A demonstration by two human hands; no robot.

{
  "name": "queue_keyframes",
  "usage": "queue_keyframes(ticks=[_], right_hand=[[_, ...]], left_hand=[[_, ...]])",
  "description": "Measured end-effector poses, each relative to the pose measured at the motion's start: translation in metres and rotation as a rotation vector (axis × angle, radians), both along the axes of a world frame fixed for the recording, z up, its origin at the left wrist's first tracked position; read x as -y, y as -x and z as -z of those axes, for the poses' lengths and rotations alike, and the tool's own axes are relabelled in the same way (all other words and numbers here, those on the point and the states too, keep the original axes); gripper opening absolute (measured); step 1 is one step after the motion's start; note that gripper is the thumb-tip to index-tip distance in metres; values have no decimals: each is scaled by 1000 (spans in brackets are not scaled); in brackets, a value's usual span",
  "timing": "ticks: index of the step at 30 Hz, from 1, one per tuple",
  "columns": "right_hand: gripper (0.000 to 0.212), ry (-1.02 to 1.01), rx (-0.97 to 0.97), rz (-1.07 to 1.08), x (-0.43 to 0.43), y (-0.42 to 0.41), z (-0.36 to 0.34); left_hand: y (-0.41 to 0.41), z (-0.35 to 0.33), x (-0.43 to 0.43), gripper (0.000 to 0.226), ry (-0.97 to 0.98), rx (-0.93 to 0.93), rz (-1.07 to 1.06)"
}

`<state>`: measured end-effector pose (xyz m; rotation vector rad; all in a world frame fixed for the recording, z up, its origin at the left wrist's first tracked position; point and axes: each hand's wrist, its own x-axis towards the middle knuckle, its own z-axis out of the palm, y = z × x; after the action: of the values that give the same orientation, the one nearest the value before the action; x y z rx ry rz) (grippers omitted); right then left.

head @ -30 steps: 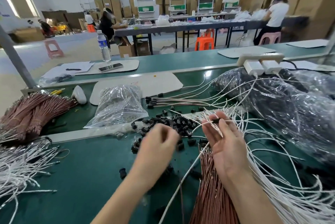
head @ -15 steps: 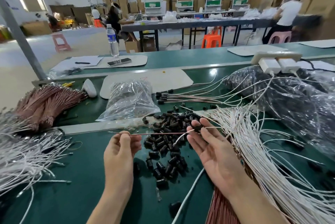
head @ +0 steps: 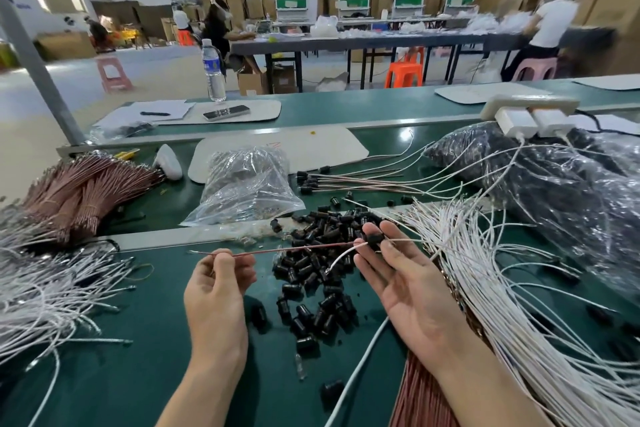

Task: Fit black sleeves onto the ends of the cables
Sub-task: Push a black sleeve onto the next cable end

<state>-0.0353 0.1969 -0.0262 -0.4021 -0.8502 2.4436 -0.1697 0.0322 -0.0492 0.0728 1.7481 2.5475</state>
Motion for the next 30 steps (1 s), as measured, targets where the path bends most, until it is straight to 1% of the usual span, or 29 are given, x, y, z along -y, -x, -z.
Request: queue_keyframes(ticks=[7,9,11,14,16,19,21,23,26,30], right_hand=[[29,-51,13,-29,2,-1,3],[30,-55,7,-36,3,0,3],[32,-49,-2,-46,4,0,5],[39,-47,-24,-68,7,1,6],[40,-100,-13,-84,10,4,7],[37,-222,32,-115,19,9,11],[33,-303,65,-136,25,12,12],[32,-341,83,-147,27,13,14],[34,-302,73,-106,25,12,12],[35,-262,66,-56,18,8,8]], left_hand=[[-1,-1,-1,16,-24,11,29],[-1,-2,-1,15,-63,19,61],[-4,-3,-1,12,-55,11,121],[-10,-4,-3,12,31,-75,244],[-14,-5,-5,12,140,-174,310],[-21,-7,-4,10,293,-327,373],[-25,-10,-5,16,350,-401,416],[-29,-10,-6,21,395,-450,440],[-30,-10,-7,17,389,-434,442],[-28,-10,-6,12,294,-383,389]])
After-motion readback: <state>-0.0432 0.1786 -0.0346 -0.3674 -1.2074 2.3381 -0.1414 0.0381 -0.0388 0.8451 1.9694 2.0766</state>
